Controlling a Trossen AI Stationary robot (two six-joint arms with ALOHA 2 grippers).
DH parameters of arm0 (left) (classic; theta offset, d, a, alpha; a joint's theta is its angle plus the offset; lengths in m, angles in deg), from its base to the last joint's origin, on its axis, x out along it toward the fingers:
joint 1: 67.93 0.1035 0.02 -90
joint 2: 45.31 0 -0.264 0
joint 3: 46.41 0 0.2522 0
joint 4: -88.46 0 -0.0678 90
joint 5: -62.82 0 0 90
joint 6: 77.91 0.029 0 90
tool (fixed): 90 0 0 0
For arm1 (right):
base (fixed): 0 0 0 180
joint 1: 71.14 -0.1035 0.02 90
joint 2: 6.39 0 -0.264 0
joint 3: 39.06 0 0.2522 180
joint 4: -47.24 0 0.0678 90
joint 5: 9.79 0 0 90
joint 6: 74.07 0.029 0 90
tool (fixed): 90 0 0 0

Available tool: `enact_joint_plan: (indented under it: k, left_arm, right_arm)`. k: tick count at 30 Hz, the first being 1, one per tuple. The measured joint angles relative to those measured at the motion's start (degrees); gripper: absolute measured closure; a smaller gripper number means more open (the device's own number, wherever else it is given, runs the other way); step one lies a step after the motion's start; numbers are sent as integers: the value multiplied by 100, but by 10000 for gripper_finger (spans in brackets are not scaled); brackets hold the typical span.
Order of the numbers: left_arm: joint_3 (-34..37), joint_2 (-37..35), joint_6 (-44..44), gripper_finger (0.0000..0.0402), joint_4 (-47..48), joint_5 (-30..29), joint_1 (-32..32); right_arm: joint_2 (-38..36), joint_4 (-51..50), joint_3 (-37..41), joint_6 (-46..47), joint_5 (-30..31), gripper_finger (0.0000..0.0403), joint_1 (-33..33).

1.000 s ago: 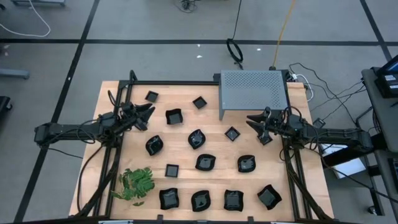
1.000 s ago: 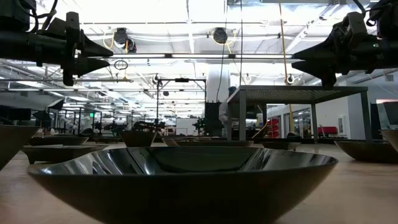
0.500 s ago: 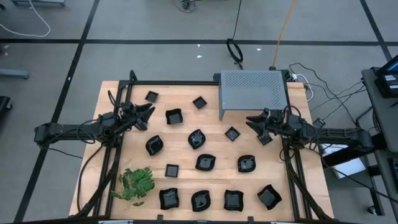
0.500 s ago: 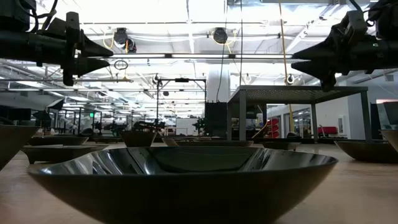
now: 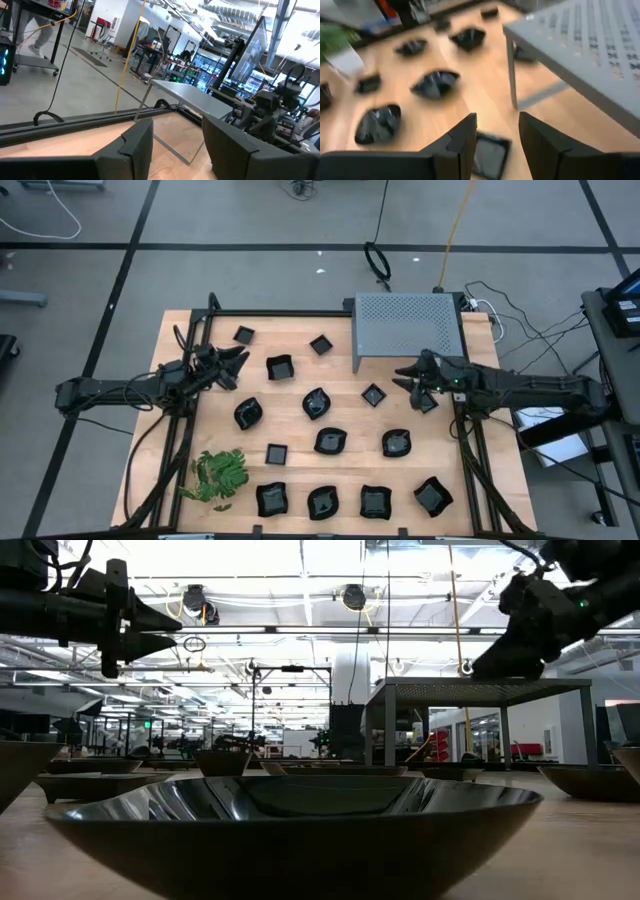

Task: Pick & Place Mini shaped plates
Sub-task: Put the black square plate on the shelf

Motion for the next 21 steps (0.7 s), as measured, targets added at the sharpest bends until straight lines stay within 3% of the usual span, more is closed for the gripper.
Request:
enact_joint_plan:
  k: [7,11,16,21]
  left_arm:
    - [1,0,-2,229,0,1,-1]
    - [0,0,-1,229,0,0,0]
    - [-1,0,-1,229,0,0,1]
    - [0,0,0,229,0,0,-1]
  right_arm:
    - [1049,-2619,-1374,805,448,268,2]
    - [1684,-3856,-1923,1556,232,268,2]
    - [2293,-4648,-2034,2394,-528,268,0]
    - [2808,-4787,-1920,2558,-596,268,2]
